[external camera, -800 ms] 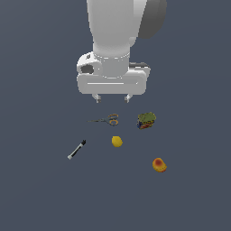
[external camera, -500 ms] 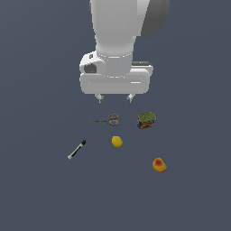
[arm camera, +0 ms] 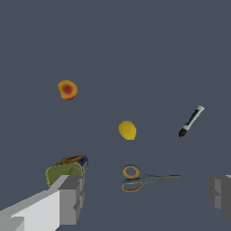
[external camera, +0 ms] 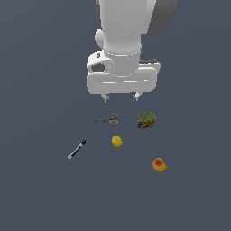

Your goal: Pick up a designated object from a clutter of objects.

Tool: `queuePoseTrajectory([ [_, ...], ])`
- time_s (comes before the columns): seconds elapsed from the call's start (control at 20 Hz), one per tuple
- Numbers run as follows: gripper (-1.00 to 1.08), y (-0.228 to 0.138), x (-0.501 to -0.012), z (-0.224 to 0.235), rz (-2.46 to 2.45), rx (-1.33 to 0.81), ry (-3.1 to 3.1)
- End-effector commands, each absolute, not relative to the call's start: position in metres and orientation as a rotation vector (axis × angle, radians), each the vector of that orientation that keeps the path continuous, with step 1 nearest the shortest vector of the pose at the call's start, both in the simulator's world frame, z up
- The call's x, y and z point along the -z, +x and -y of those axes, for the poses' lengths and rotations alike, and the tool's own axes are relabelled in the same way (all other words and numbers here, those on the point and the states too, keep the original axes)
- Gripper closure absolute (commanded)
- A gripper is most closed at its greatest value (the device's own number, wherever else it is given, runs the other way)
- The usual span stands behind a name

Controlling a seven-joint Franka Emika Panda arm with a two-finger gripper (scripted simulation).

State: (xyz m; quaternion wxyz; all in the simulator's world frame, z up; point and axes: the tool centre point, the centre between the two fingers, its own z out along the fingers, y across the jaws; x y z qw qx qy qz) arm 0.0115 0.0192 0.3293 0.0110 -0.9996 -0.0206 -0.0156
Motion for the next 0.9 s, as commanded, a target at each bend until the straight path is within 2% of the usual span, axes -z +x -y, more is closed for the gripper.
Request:
queuePoseTrajectory([
  [0.0,-0.92,0.015,-0.326,-0.022,0.076,0.047,-3.12],
  [0.45,-0.92,0.045,-0.301,-0.045,0.169,0.039,-3.129],
  [0.85,-0.92,0.086,-0.252,-0.085,0.317,0.027,-3.13],
])
